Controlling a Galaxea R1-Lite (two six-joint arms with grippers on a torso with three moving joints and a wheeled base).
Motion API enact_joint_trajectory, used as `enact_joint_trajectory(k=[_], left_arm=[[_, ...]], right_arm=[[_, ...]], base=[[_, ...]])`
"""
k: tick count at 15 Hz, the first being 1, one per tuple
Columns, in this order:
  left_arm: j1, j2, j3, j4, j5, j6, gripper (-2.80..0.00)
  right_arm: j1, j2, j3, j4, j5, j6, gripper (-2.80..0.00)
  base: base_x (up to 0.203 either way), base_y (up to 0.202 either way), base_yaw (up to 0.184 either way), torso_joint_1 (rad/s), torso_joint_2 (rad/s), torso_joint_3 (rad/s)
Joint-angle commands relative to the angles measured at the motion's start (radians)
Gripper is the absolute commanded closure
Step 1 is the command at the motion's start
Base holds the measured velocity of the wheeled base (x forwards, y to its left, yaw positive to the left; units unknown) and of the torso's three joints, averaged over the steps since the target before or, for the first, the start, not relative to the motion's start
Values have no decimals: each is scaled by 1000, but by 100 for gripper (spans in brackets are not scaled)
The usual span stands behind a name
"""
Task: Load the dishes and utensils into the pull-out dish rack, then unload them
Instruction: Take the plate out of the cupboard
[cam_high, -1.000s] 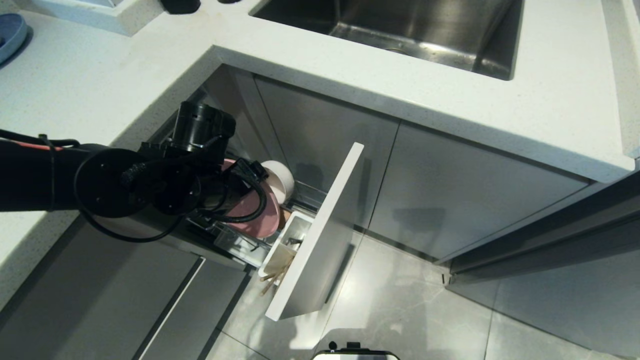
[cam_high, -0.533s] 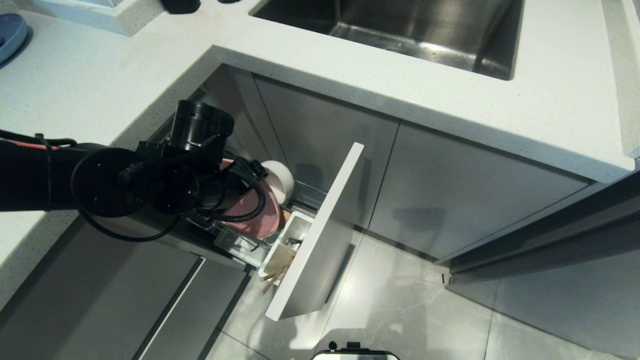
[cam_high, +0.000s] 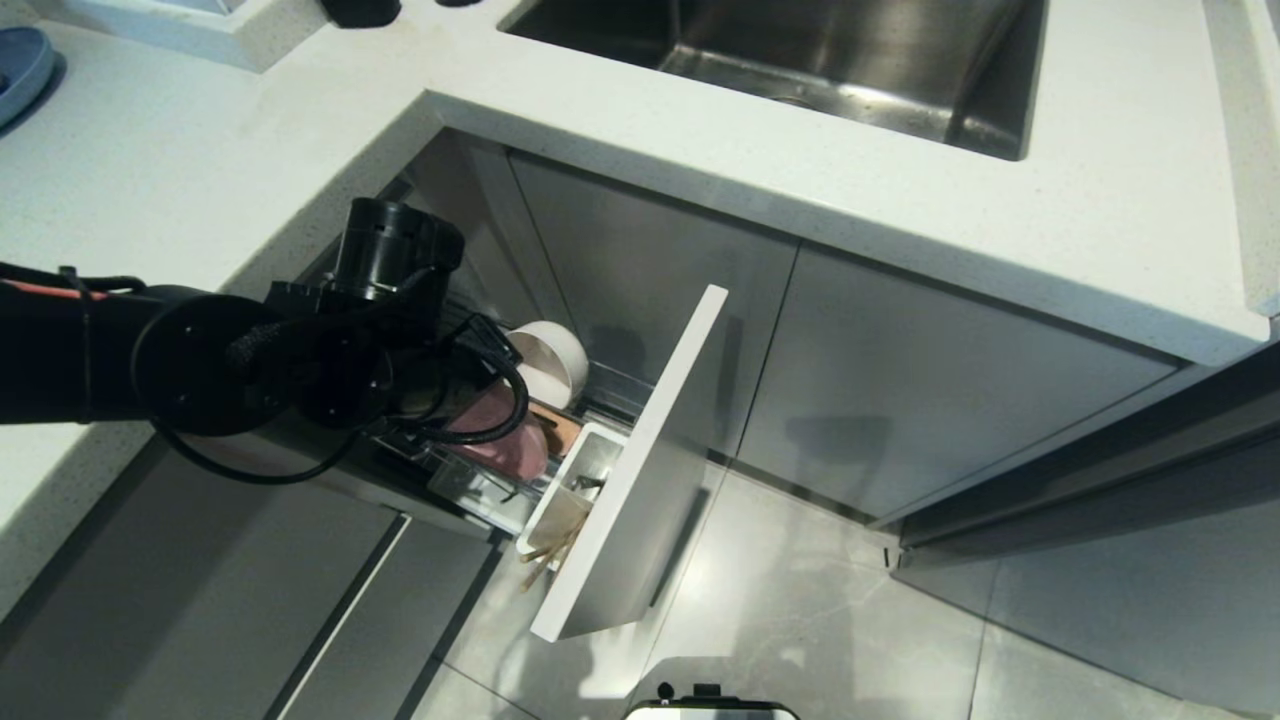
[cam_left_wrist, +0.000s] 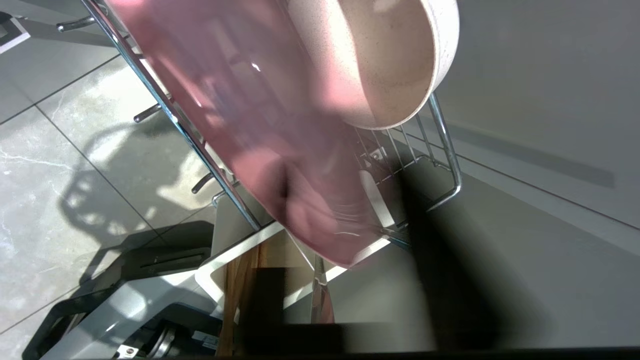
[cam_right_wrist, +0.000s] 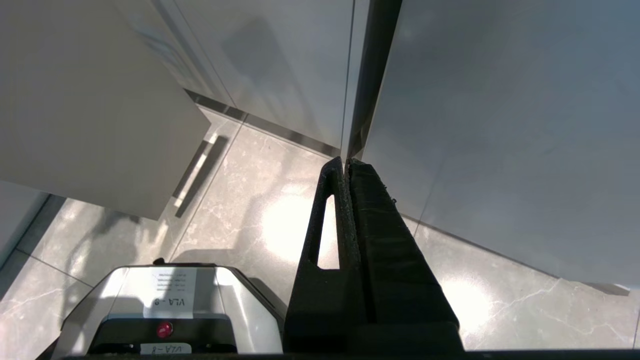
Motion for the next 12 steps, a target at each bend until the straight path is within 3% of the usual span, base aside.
enact_joint_trajectory(k=[1,7,12], left_arm=[[-1,-18,1,2,4,-5,0],[-5,-70,13,5,3,-6,0],[-87,-169,13,14,-20,-6,0]], right_arm=[[0,0,2,0,0,1,0],[0,0,2,0,0,1,0],[0,0,2,0,0,0,0]], base=[[0,0,0,0,0,0],[0,0,0,0,0,0],[0,0,0,0,0,0]])
